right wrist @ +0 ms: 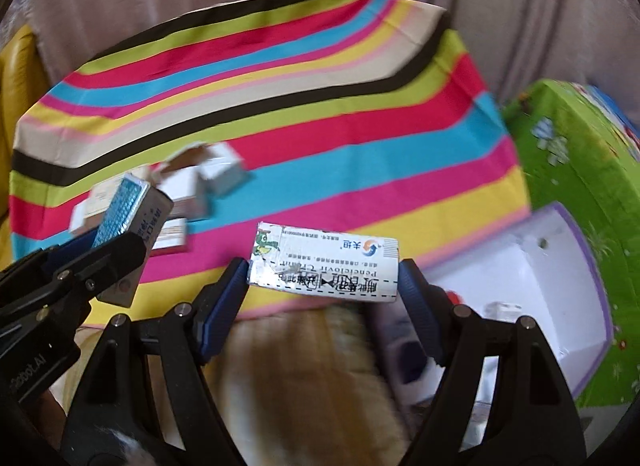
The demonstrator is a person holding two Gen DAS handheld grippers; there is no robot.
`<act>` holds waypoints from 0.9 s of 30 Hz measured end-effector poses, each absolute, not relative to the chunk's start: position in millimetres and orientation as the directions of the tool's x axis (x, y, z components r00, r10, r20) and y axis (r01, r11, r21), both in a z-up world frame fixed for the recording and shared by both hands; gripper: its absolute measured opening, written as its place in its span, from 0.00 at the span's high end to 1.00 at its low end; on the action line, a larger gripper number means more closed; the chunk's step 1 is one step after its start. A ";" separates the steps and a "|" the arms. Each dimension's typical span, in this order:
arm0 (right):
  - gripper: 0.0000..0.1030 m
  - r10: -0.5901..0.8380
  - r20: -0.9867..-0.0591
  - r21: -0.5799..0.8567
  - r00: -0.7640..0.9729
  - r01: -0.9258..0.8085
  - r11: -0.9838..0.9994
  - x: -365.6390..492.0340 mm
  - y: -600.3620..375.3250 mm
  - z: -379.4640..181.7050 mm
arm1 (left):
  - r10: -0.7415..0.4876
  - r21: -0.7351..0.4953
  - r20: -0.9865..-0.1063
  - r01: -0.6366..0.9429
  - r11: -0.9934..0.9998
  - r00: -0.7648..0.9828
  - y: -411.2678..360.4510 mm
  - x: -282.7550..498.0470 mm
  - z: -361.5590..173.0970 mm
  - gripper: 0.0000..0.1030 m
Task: Organize rigid objects
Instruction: 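Carry both boxes over the storage box and open both grippers to drop them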
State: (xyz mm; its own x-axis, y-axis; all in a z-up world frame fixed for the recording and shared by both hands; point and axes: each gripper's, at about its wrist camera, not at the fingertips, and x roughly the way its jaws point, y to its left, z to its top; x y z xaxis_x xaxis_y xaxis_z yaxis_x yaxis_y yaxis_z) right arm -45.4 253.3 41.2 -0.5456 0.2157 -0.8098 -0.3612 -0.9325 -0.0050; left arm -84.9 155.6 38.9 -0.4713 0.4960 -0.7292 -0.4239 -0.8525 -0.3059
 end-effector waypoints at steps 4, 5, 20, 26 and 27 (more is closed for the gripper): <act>0.24 0.266 -0.815 -0.020 -0.514 -0.435 -0.900 -25.6 289.4 40.9 | 0.531 -0.340 -0.745 -0.454 -0.824 -0.405 194.6 -85.2 33.8 0.63; 0.24 0.271 -0.819 -0.018 -0.506 -0.449 -0.893 -22.0 297.1 40.4 | 0.546 -0.358 -0.746 -0.461 -0.812 -0.383 206.2 -85.4 32.2 0.63; 0.24 0.385 -0.867 -0.072 -0.317 -0.684 -0.726 44.9 401.2 12.5 | 0.702 -0.530 -0.708 -0.599 -0.600 -0.077 287.7 -49.1 -7.0 0.63; 0.24 0.381 -0.884 -0.079 -0.270 -0.717 -0.692 58.7 415.5 -0.1 | 0.690 -0.533 -0.723 -0.627 -0.568 -0.010 298.4 -43.0 -15.9 0.63; 0.24 0.380 -0.887 -0.082 -0.262 -0.720 -0.689 60.1 416.8 -2.1 | 0.690 -0.534 -0.724 -0.634 -0.559 0.001 299.5 -41.9 -16.1 0.63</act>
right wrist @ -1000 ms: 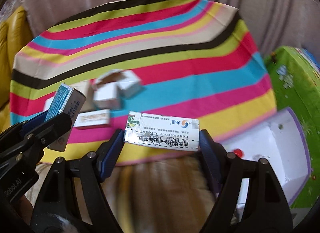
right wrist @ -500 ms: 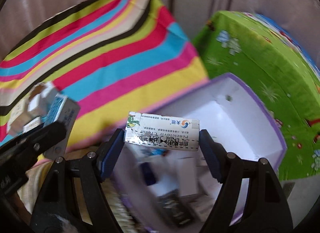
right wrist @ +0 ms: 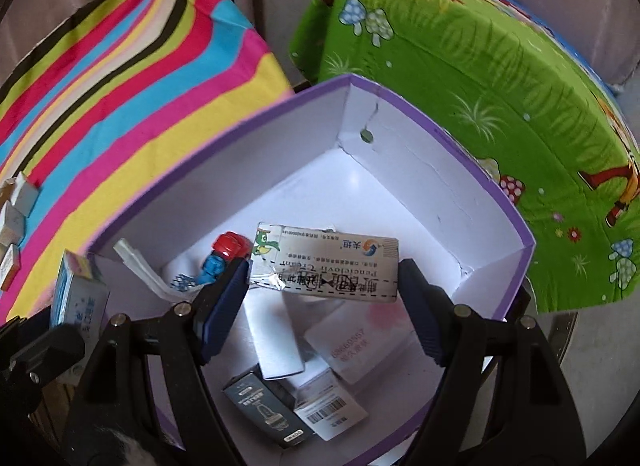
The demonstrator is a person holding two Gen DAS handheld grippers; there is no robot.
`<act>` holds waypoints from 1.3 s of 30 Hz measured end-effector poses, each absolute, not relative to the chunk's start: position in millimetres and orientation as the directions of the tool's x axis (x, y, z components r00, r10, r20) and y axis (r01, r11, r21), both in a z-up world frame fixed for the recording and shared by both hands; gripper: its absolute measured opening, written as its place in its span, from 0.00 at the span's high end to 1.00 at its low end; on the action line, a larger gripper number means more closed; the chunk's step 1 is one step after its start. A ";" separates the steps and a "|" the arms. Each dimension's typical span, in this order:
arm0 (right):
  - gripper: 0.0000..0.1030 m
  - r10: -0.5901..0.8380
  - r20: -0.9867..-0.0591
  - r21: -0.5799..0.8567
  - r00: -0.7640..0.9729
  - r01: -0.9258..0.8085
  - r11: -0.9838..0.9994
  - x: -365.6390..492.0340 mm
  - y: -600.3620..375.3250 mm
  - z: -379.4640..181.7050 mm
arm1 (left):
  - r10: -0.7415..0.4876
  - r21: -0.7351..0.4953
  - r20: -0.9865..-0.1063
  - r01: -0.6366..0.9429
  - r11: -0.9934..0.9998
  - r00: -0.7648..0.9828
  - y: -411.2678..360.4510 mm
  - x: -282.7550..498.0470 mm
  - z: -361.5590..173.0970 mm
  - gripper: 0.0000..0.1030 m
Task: Organize rigid objects
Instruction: 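Carry both boxes over the storage box and open both grippers to drop them, then withdraw both grippers from the storage box toward the table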
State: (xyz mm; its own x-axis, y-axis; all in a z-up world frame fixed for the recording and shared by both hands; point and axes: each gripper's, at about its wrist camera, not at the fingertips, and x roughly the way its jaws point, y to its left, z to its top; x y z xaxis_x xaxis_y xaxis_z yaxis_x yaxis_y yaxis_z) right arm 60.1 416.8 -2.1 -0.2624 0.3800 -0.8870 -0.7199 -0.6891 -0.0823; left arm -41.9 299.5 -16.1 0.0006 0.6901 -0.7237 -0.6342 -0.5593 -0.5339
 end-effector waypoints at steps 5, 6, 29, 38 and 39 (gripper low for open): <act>0.24 0.376 -0.898 -0.099 -0.229 -0.727 -0.679 61.6 419.9 -11.6 | 0.683 -0.530 -0.730 -0.658 -0.535 0.032 305.0 -39.0 -17.7 0.63; 0.24 0.374 -0.900 -0.100 -0.224 -0.730 -0.677 61.9 420.9 -14.2 | 0.678 -0.528 -0.734 -0.662 -0.532 0.040 306.3 -38.3 -18.7 0.63; 0.13 0.317 -0.911 -0.012 -0.262 -0.753 -0.658 64.7 421.0 -19.9 | 0.684 -0.538 -0.728 -0.658 -0.526 0.048 304.8 -40.6 -20.5 0.37; 0.13 0.327 -0.892 -0.001 -0.311 -0.724 -0.690 51.6 404.6 -6.0 | 0.721 -0.550 -0.692 -0.622 -0.557 -0.033 283.6 -52.8 -8.8 0.37; 0.13 0.322 -0.892 0.005 -0.318 -0.718 -0.696 49.4 405.1 -5.3 | 0.724 -0.553 -0.689 -0.616 -0.561 -0.040 280.3 -54.4 -8.1 0.37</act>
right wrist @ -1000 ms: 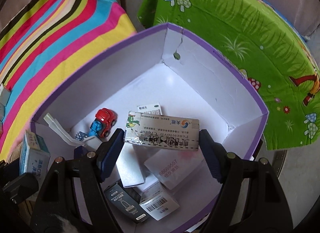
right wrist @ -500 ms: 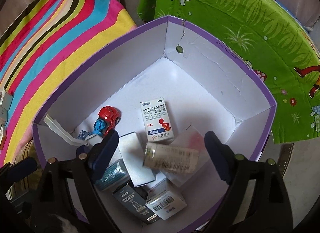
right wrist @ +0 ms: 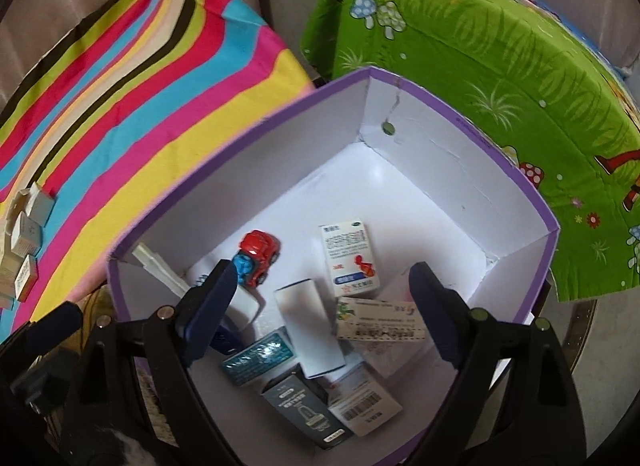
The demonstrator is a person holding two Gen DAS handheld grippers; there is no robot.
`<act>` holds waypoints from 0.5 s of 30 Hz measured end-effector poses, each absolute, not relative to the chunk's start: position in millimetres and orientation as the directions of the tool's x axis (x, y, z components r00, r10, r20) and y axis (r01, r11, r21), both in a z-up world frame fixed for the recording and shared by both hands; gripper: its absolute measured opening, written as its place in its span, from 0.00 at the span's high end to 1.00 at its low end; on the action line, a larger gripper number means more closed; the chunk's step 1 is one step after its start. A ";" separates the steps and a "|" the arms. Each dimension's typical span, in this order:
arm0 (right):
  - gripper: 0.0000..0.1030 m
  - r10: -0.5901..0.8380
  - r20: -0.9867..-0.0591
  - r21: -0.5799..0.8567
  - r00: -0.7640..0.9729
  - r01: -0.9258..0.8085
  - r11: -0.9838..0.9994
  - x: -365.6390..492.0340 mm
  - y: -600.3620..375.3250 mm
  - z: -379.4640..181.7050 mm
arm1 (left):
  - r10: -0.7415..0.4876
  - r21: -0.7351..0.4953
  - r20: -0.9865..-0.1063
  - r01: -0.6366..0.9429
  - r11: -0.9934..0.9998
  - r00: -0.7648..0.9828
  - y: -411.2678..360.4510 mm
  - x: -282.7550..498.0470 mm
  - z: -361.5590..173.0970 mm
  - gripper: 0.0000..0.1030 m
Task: Organize rigid objects
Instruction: 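Withdraw both grippers from the storage box toward the table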
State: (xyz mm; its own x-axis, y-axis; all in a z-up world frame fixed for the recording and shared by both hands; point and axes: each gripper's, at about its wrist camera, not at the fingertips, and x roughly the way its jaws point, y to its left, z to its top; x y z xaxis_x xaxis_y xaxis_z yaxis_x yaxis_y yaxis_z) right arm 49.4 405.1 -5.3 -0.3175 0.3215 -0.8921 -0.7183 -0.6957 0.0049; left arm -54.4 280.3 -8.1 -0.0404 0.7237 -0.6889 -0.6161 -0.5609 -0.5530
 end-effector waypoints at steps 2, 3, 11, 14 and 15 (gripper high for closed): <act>0.13 0.315 -0.888 0.017 -0.333 -0.710 -0.704 46.1 400.1 -2.6 | 0.726 -0.554 -0.685 -0.600 -0.577 -0.066 272.8 -59.4 -6.9 0.37; 0.13 0.314 -0.886 0.021 -0.342 -0.705 -0.709 45.0 398.4 -0.9 | 0.725 -0.552 -0.684 -0.595 -0.584 -0.077 269.9 -61.1 -6.5 0.37; 0.13 0.286 -0.879 0.034 -0.381 -0.649 -0.760 27.3 376.2 4.4 | 0.693 -0.489 -0.678 -0.554 -0.674 -0.245 236.9 -81.2 6.0 0.37; 0.13 0.285 -0.875 0.027 -0.390 -0.629 -0.777 21.7 367.0 6.5 | 0.668 -0.459 -0.672 -0.529 -0.714 -0.319 219.7 -90.2 12.0 0.37; 0.13 0.283 -0.874 0.026 -0.394 -0.621 -0.783 19.6 365.4 8.1 | 0.660 -0.450 -0.671 -0.521 -0.725 -0.339 214.5 -93.5 13.6 0.37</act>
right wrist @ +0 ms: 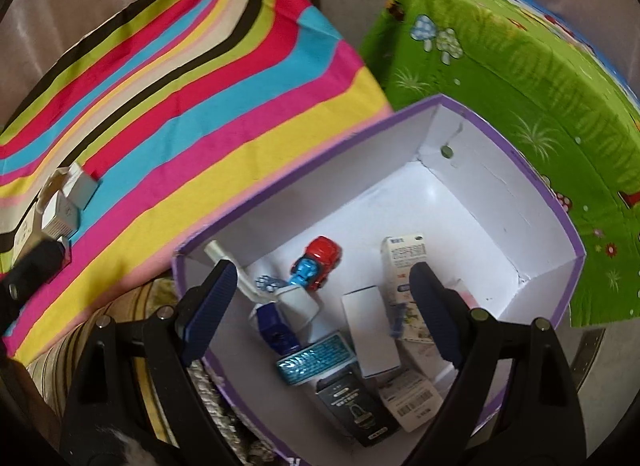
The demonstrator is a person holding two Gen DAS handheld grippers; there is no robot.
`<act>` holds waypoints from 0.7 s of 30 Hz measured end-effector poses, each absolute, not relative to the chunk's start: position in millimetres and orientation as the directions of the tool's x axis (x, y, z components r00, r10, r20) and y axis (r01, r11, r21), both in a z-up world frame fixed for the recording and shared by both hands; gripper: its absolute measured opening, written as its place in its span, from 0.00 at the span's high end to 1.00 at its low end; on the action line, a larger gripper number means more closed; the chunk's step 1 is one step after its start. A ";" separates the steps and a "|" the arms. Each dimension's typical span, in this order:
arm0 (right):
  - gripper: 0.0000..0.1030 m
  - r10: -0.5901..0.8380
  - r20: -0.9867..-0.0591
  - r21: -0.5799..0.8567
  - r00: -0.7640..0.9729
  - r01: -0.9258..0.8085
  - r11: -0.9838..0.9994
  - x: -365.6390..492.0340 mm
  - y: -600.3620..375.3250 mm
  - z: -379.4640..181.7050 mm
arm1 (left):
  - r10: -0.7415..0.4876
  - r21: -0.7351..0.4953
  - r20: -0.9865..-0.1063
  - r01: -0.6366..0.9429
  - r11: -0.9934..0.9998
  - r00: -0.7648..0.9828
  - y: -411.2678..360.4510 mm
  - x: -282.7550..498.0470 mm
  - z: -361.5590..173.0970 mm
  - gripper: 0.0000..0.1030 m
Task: Organize rigid objects
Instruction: 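Withdraw both grippers from the storage box toward the table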
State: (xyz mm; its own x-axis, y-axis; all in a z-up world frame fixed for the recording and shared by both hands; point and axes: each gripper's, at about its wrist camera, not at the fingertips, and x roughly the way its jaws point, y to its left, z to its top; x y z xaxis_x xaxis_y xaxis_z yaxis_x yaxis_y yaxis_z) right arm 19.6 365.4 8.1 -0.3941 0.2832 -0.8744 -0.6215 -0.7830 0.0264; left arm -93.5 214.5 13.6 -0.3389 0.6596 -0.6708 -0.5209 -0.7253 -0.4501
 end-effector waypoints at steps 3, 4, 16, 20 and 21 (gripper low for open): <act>0.13 0.273 -0.872 0.034 -0.407 -0.605 -0.795 14.6 359.9 10.8 | 0.637 -0.430 -0.672 -0.501 -0.751 -0.378 202.7 -99.3 15.9 0.37; 0.13 0.269 -0.871 0.036 -0.411 -0.598 -0.800 12.3 357.6 11.6 | 0.621 -0.413 -0.674 -0.492 -0.766 -0.400 197.5 -101.6 18.0 0.37; 0.12 0.221 -0.869 0.058 -0.442 -0.535 -0.843 -4.1 333.2 14.1 | 0.480 -0.325 -0.663 -0.357 -0.876 -0.574 112.9 -120.8 36.0 0.37; 0.12 0.211 -0.869 0.061 -0.447 -0.521 -0.851 -7.8 328.9 14.9 | 0.416 -0.324 -0.655 -0.262 -0.909 -0.631 69.7 -127.5 38.2 0.37; 0.12 0.206 -0.869 0.064 -0.450 -0.516 -0.854 -9.1 326.9 15.4 | 0.403 -0.325 -0.654 -0.243 -0.914 -0.640 60.7 -128.1 37.7 0.37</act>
